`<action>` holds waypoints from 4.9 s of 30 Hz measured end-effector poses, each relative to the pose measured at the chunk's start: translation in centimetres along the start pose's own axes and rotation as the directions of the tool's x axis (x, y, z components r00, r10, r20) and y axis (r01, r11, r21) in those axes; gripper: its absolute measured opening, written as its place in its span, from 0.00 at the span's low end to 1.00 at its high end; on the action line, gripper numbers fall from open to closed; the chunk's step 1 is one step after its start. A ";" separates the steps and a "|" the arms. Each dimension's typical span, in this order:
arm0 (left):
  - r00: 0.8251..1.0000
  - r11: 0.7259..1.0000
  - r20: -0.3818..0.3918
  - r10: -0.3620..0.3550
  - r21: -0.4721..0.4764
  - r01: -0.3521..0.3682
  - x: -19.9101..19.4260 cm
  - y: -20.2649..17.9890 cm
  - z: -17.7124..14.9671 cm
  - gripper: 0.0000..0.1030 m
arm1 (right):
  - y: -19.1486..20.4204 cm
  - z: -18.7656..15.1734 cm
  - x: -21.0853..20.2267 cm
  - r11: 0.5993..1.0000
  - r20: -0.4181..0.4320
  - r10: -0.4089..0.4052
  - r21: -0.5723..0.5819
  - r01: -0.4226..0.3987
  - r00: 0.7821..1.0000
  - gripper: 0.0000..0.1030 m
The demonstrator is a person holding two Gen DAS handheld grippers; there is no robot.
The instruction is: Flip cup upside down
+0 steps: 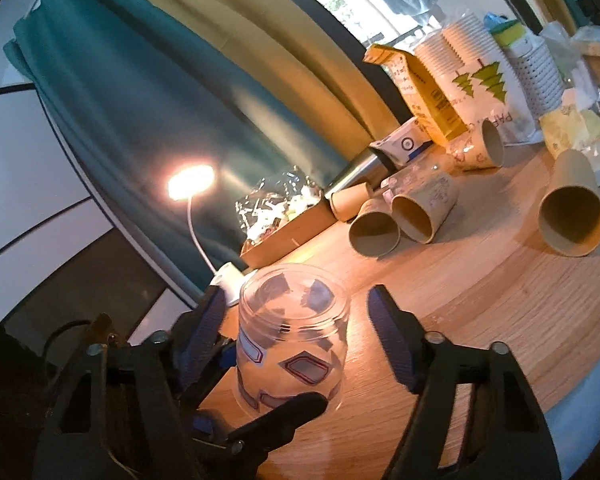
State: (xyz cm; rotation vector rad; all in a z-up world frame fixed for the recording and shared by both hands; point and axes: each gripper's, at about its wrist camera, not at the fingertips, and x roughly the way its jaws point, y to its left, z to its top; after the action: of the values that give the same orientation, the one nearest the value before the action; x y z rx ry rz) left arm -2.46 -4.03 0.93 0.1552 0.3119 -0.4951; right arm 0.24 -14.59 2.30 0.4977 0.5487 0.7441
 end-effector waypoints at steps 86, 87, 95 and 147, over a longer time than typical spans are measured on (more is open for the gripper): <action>0.940 0.910 -0.095 0.327 -0.235 -0.340 -0.2 5.2 -1.0 0.82 | 1.6 -4.6 2.1 0.795 0.107 -0.505 -0.329 0.509 0.857 0.67; 0.940 0.911 -0.094 0.327 -0.232 -0.340 -0.2 5.1 -1.0 0.82 | 1.6 -4.6 2.0 0.794 0.106 -0.507 -0.328 0.511 0.856 0.67; 0.941 0.913 -0.088 0.327 -0.227 -0.339 -0.2 5.0 -1.0 0.82 | 1.1 -4.8 1.5 0.794 0.106 -0.523 -0.301 0.528 0.846 0.67; 0.942 0.918 -0.096 0.322 -0.213 -0.336 0.1 4.6 -0.8 0.82 | 0.8 -4.7 1.4 0.796 0.107 -0.527 -0.287 0.534 0.843 0.67</action>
State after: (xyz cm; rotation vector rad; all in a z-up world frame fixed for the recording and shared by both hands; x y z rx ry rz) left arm -0.34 0.06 0.41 -0.0016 0.3897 -0.1176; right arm -2.23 -12.00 -1.08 0.0442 0.5078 0.2684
